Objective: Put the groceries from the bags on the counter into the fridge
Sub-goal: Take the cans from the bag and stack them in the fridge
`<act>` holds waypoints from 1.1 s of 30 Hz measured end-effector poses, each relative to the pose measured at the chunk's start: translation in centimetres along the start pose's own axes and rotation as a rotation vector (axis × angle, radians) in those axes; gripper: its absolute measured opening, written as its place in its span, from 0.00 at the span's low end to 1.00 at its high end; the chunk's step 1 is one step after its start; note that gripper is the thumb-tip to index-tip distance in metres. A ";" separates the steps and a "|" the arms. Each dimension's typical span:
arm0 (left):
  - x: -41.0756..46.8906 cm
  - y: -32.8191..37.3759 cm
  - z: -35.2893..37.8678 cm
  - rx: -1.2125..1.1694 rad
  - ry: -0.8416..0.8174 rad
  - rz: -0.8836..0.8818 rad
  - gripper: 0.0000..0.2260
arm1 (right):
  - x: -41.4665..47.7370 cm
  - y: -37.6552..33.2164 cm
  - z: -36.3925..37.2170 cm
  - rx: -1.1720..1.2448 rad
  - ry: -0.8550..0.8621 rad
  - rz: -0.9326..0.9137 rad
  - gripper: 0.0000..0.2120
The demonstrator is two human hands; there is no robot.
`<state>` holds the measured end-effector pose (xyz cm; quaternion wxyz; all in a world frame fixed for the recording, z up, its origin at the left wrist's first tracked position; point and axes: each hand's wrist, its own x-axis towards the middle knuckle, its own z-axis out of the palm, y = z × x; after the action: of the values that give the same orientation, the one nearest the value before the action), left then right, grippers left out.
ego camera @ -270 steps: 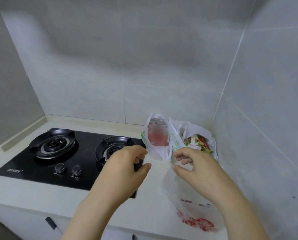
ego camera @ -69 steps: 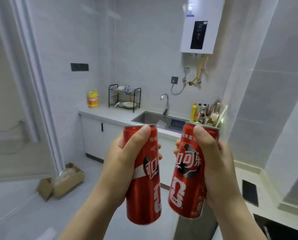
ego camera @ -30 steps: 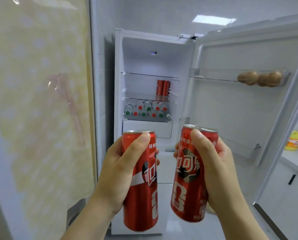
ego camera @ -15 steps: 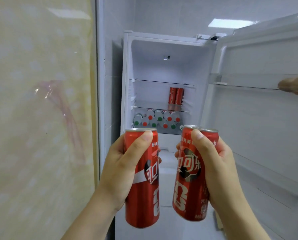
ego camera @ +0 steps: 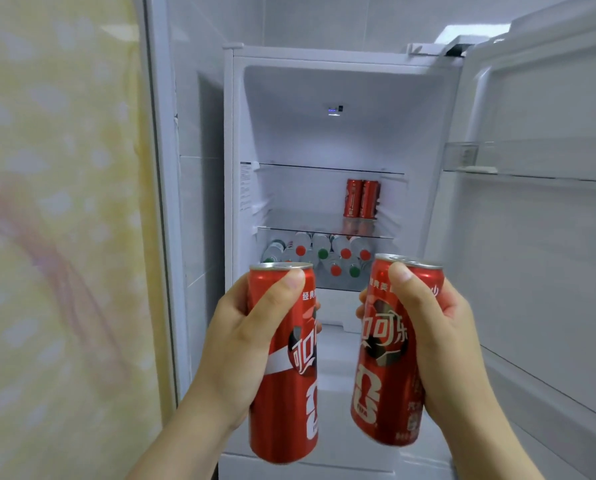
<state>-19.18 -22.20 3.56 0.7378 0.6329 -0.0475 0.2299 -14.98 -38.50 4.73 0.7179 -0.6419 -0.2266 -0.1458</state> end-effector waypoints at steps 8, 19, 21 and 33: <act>8.6 -2.9 -1.6 -0.031 -0.051 0.000 0.20 | 6.9 4.4 2.5 -0.041 0.043 -0.023 0.18; 21.3 -6.1 -6.0 -0.007 -0.087 0.002 0.15 | 16.7 10.0 8.1 -0.054 0.101 -0.048 0.19; 23.3 -6.9 -6.4 -0.013 -0.071 -0.005 0.16 | 18.2 11.2 8.5 -0.050 0.109 -0.041 0.20; 33.4 -10.7 -4.6 0.060 -0.016 0.040 0.22 | 28.6 17.4 8.0 -0.045 0.102 -0.040 0.20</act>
<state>13.81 -9.46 4.93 0.7132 0.6556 -0.0590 0.2407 17.08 -25.90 5.14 0.7107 -0.6450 -0.1993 -0.1977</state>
